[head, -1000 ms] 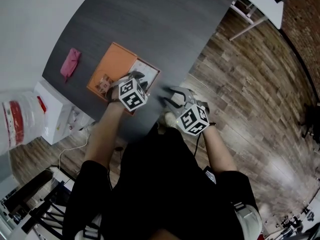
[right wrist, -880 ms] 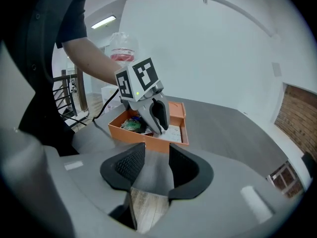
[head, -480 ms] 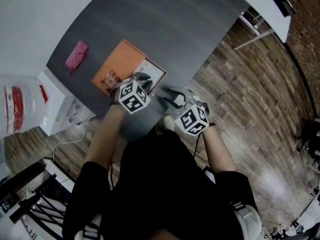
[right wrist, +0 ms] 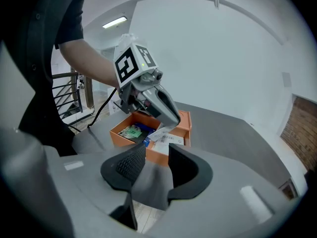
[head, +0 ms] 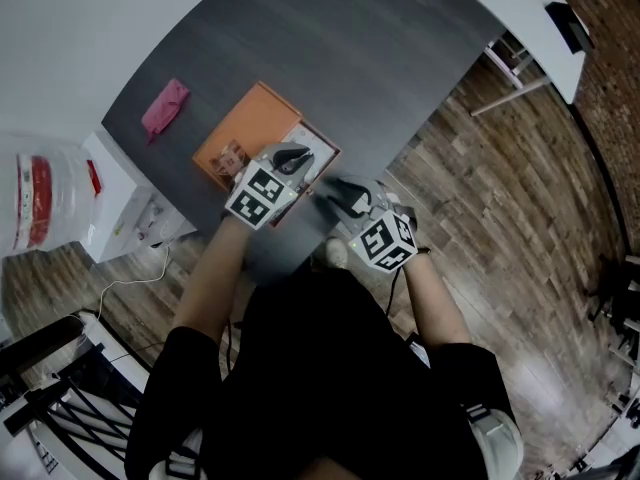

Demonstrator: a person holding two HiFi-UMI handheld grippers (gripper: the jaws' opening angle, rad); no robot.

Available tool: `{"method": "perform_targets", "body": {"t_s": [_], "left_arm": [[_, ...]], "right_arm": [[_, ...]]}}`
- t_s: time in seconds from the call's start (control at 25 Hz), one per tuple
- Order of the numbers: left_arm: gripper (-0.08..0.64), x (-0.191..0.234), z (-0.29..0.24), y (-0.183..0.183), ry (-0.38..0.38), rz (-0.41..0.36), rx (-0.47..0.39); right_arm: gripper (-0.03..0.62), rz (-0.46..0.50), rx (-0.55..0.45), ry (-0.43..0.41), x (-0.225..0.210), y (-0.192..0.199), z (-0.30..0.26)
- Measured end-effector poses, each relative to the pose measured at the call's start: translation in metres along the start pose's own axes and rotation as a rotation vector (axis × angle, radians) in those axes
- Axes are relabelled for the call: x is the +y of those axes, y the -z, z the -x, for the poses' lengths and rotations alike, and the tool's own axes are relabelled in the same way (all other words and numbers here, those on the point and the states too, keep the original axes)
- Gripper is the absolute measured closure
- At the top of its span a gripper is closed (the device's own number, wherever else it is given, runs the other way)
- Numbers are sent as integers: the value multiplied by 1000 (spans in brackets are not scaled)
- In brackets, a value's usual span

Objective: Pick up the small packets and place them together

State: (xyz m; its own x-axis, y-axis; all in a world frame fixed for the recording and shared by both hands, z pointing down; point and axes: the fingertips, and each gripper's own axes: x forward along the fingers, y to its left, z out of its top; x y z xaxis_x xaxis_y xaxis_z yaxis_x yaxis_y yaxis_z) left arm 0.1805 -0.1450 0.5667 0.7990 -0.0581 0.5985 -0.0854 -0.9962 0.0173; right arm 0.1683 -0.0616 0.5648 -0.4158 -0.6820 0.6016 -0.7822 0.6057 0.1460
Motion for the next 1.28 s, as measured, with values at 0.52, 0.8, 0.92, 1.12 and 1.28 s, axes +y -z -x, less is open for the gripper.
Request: {"method": "perform_targets", "body": {"t_s": [0.52, 0.8, 0.92, 1.12, 1.28], "left_arm": [[522, 28, 58, -76, -41, 72, -265], [522, 52, 63, -55, -71, -194, -60], [522, 65, 53, -34, -60, -288, 28], [520, 79, 29, -5, -9, -317, 152], [518, 81, 8, 6, 27, -351, 208]], "right_arm": [[445, 55, -30, -33, 2, -22, -10], [445, 55, -57, -47, 4, -36, -26], [445, 46, -61, -44, 4, -39, -32], [445, 13, -45, -29, 5, -35, -35], [445, -24, -28, -10, 3, -27, -34]]}}
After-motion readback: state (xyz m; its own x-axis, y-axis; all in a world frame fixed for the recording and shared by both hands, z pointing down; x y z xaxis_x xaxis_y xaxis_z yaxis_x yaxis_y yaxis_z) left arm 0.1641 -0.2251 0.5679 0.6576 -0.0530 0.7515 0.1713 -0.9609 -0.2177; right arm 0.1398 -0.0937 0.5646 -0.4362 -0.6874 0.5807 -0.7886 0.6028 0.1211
